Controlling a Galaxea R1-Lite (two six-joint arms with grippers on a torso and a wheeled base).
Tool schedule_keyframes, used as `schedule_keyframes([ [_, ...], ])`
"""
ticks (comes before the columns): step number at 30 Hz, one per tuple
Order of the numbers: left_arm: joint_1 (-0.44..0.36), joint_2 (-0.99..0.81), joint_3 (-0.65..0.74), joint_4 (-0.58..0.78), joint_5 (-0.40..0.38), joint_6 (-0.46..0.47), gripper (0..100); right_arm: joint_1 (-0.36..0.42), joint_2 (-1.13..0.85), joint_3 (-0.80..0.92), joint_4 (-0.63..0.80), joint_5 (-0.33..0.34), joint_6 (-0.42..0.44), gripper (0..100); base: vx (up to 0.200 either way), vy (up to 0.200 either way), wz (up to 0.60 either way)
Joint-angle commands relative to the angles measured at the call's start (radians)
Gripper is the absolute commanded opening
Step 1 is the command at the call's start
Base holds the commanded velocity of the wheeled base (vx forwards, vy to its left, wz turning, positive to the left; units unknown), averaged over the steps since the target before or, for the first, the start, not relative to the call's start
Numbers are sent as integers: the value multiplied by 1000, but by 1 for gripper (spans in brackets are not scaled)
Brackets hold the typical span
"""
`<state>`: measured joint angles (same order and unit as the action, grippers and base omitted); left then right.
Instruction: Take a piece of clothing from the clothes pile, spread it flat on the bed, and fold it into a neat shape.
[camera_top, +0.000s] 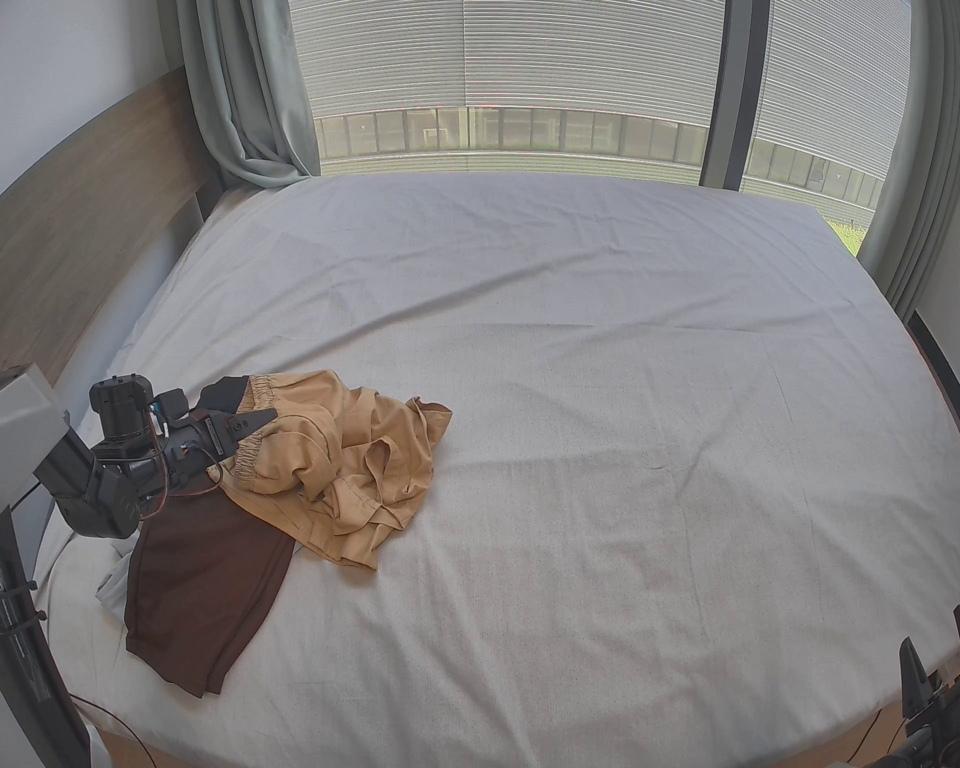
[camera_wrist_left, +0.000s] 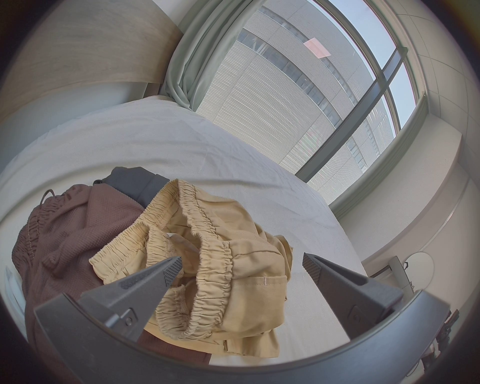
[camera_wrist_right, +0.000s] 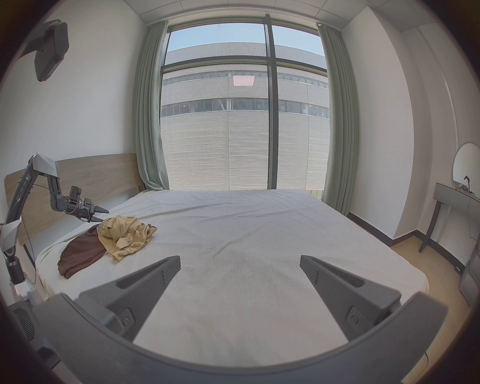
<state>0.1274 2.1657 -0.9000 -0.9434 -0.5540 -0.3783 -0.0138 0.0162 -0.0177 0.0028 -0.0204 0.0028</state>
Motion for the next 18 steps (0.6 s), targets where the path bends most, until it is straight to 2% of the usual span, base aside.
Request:
schedule_keyframes([
  [1, -14, 8, -2, -2, -3, -2, 100, 0, -16, 16, 0, 0, 0, 100, 0, 0, 0],
  [10, -35, -26, 26, -6, -24, -1, 100, 0, -16, 16, 0, 0, 0, 100, 0, 0, 0],
  [18, -49, -93, 89, -8, -103, -5, 100, 0, -16, 16, 0, 0, 0, 100, 0, 0, 0],
])
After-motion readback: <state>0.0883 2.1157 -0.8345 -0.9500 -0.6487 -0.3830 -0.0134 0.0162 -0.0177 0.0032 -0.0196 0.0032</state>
